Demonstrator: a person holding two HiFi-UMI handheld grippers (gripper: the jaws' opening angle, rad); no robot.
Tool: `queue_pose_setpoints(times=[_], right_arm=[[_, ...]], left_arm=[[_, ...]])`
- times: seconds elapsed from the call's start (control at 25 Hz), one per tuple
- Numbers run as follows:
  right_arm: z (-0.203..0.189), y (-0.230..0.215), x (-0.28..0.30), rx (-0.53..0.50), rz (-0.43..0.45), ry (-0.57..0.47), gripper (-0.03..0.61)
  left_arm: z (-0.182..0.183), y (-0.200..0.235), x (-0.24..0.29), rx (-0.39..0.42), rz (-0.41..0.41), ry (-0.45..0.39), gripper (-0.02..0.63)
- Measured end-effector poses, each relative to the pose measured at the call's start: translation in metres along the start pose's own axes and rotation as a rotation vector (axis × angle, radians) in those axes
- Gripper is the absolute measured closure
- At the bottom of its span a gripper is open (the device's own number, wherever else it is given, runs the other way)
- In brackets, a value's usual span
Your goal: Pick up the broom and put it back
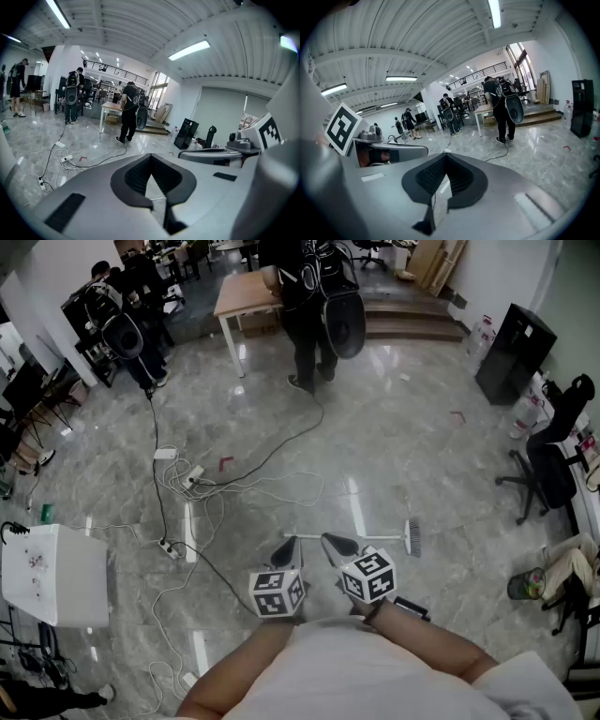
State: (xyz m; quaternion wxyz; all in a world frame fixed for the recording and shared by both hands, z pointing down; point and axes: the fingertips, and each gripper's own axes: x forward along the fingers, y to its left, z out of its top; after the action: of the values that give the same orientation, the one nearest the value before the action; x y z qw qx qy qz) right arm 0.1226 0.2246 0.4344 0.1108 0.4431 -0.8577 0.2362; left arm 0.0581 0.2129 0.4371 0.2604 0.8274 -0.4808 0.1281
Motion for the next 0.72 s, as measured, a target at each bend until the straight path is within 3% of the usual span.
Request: queue_pose_setpoints(times=[0.36, 0.72], right_arm=[[0.007, 0.014, 0.009, 0.026, 0.016, -0.02, 0.58], [0.01, 0.056, 0.042, 0.012, -0.016, -0.022, 0.58]], left_arm=[[0.003, 0.014, -0.008, -0.031, -0.017, -0.01, 0.609], [0.007, 0.067, -0.03, -0.047, -0.051, -0.007, 0.609]])
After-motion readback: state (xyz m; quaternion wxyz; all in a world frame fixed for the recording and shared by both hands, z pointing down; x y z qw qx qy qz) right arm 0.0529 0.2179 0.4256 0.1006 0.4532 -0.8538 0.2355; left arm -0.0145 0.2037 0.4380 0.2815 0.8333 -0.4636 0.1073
